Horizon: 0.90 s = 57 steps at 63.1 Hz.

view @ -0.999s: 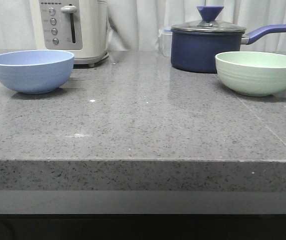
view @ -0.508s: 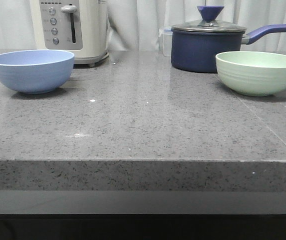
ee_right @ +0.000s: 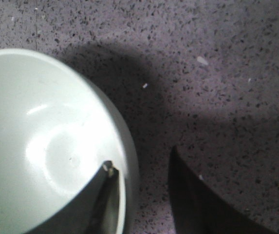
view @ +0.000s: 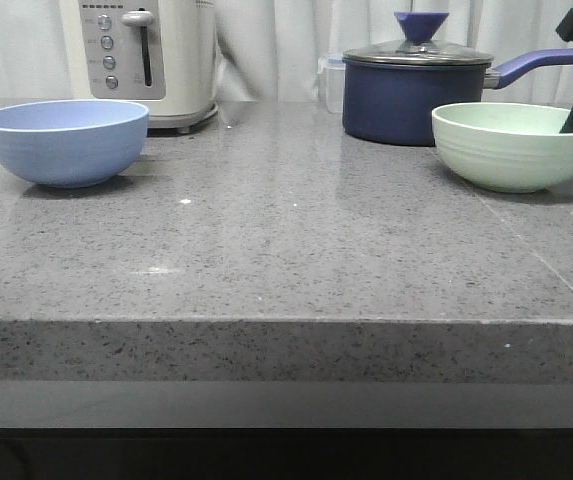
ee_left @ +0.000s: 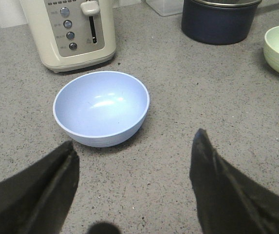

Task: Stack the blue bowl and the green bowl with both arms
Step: 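Lower the right gripper and grasp the pale green bowl's rim, then slide the green bowl with the right gripper toward the table center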

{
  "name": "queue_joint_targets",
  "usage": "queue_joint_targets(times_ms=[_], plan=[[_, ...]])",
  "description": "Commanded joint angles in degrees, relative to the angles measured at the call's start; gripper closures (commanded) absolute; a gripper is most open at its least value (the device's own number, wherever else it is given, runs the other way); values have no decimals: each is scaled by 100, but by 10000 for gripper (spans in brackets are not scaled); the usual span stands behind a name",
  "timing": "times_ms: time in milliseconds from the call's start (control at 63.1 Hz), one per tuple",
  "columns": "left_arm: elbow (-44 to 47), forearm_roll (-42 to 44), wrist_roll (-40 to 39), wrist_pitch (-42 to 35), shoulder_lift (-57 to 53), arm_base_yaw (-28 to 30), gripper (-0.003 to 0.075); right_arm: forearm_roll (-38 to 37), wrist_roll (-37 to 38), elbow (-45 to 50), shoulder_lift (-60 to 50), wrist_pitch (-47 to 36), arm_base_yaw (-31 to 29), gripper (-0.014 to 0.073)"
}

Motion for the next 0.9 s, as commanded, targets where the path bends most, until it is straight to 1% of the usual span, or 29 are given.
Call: queue_joint_targets(times_ms=[0, 143, 190, 238, 349, 412, 523, 666, 793, 888], plan=[[-171, -19, -2, -448, 8, -49, 247, 199, -83, -194, -277, -130, -39, 433], [-171, -19, -2, -448, 8, -49, 247, 199, -108, -194, -317, -20, -39, 577], [-171, -19, -2, -448, 8, -49, 247, 199, -248, -194, -378, 21, -39, 631], [-171, -19, -2, -448, 8, -49, 247, 194, -348, -202, -483, 58, -18, 664], [-171, -19, -2, -448, 8, -49, 247, 63, -422, -355, -701, 195, 122, 648], [-171, -19, -2, -448, 8, -49, 247, -145, -422, -523, -808, 319, 335, 648], [-171, -19, -2, -448, 8, -49, 247, -635, -172, -798, -865, 383, 936, 648], [-171, -19, -2, -448, 8, -49, 247, -1388, 447, -1038, -778, 244, 1973, 648], [-171, -19, -2, -448, 8, -49, 247, -1466, 628, -1086, -614, 36, 2635, 648], [-171, -19, -2, -458, 8, -49, 247, -1466, 766, -1098, -467, -146, 2922, 648]])
